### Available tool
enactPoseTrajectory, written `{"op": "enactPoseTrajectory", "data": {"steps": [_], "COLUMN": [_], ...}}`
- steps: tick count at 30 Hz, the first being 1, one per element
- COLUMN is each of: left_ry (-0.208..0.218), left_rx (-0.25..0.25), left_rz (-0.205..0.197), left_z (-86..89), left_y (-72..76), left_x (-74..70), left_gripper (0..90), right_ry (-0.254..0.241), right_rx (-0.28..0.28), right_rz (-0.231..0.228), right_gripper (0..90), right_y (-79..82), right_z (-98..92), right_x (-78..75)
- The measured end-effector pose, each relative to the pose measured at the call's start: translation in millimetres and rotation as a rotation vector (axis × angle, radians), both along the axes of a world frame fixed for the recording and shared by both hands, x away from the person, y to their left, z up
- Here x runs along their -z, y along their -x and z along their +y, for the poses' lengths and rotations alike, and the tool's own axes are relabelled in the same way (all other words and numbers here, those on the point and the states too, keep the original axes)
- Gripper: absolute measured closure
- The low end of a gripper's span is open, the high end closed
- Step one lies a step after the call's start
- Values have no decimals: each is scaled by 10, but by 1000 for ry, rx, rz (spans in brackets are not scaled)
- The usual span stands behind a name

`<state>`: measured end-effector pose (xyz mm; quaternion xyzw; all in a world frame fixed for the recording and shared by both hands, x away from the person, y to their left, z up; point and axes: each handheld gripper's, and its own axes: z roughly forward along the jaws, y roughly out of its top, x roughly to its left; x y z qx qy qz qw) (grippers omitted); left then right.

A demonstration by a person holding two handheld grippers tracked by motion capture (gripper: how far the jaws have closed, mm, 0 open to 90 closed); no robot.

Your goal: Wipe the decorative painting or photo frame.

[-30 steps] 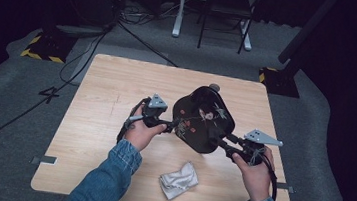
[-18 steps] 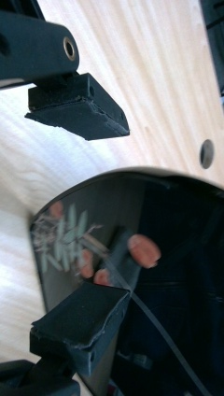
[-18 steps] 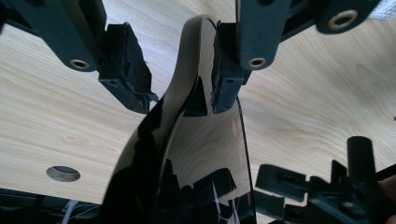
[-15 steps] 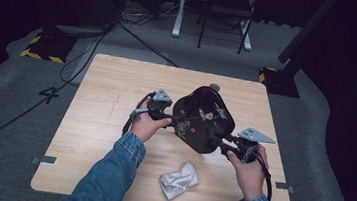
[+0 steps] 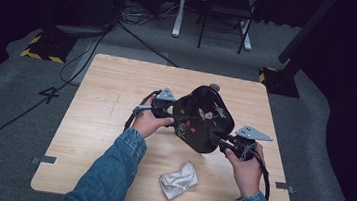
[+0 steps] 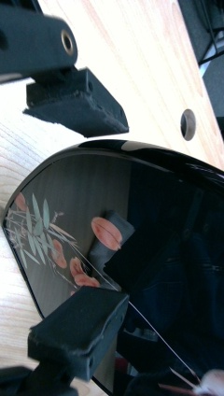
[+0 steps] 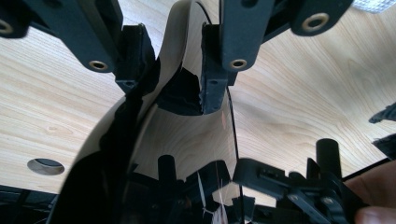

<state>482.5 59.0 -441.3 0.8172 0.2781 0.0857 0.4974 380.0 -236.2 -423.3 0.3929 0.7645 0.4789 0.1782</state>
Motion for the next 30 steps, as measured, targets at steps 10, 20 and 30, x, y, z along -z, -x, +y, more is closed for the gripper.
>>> {"op": "enactPoseTrajectory", "data": {"steps": [10, 20, 30], "left_ry": [-12, -65, -92], "left_rx": [32, 3, -40], "left_rz": [-6, 0, 59], "left_z": [-21, -25, -53], "left_y": [15, 112, 170], "left_x": [-32, -91, -155], "left_gripper": [244, 338, 342], "right_ry": [9, -34, -99], "right_rx": [5, 56, 63], "right_rz": [-6, 23, 75], "right_gripper": [668, 607, 592], "right_y": [-44, -89, -144], "right_z": [-21, -50, -80], "right_x": [10, 9, -2]}}
